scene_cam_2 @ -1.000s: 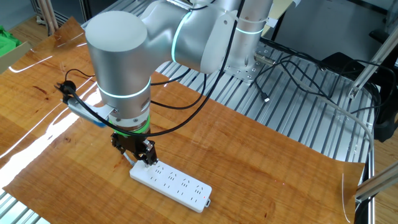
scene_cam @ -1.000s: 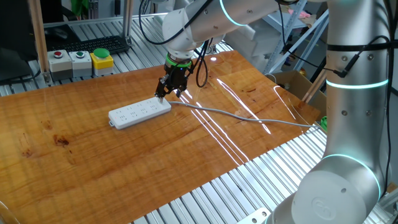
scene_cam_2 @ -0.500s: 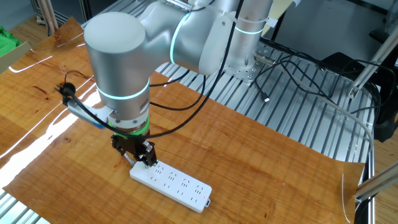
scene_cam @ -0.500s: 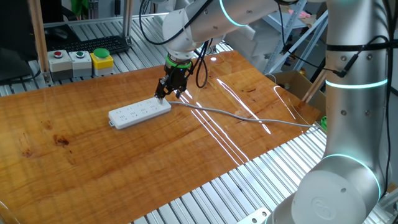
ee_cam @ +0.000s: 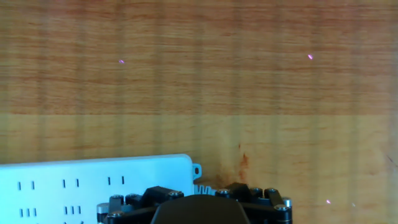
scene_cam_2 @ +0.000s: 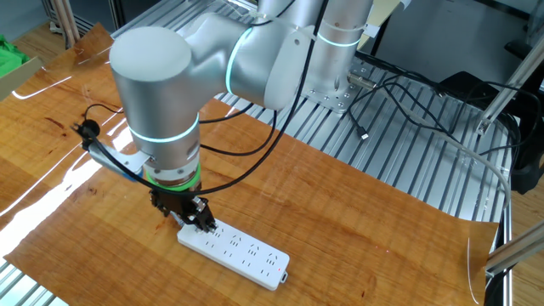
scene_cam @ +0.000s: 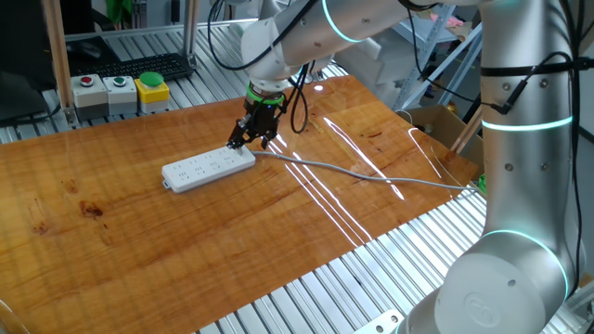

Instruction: Turn off the power strip by pressing the button

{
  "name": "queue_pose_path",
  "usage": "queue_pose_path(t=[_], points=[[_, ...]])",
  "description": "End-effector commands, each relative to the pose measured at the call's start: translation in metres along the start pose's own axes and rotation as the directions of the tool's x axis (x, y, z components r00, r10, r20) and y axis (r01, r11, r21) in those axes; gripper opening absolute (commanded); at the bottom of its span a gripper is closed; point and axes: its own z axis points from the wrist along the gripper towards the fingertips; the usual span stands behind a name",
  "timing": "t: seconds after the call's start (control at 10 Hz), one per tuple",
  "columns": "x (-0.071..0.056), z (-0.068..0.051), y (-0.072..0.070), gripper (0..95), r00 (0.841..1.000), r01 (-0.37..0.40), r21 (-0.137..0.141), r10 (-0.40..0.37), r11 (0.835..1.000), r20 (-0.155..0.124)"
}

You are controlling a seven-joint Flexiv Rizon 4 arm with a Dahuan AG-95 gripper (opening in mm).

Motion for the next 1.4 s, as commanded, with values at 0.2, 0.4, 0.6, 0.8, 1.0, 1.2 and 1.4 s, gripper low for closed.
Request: queue_pose_path(t=[0.2, 0.4, 0.6, 0.8, 1.0, 1.2, 1.4], points=[[0.006, -0.017, -0.001, 76.0, 1.000, -0.009, 0.003, 0.009, 1.000, -0.023], [0.004, -0.027, 0.002, 57.0, 0.999, -0.016, 0.007, 0.017, 1.000, -0.041], [0.000, -0.039, 0.004, 0.0, 0.995, 0.009, 0.006, -0.008, 1.000, -0.099], [-0.002, -0.046, 0.005, 0.0, 0.994, 0.005, 0.001, -0.005, 1.000, -0.112], [-0.002, -0.047, 0.006, 0.0, 0.993, 0.011, -0.008, -0.012, 1.000, -0.119], [-0.002, -0.048, 0.007, 0.0, 0.993, 0.018, -0.014, -0.019, 1.000, -0.119], [-0.002, -0.048, 0.007, 0.0, 0.993, 0.019, -0.015, -0.020, 1.000, -0.120]])
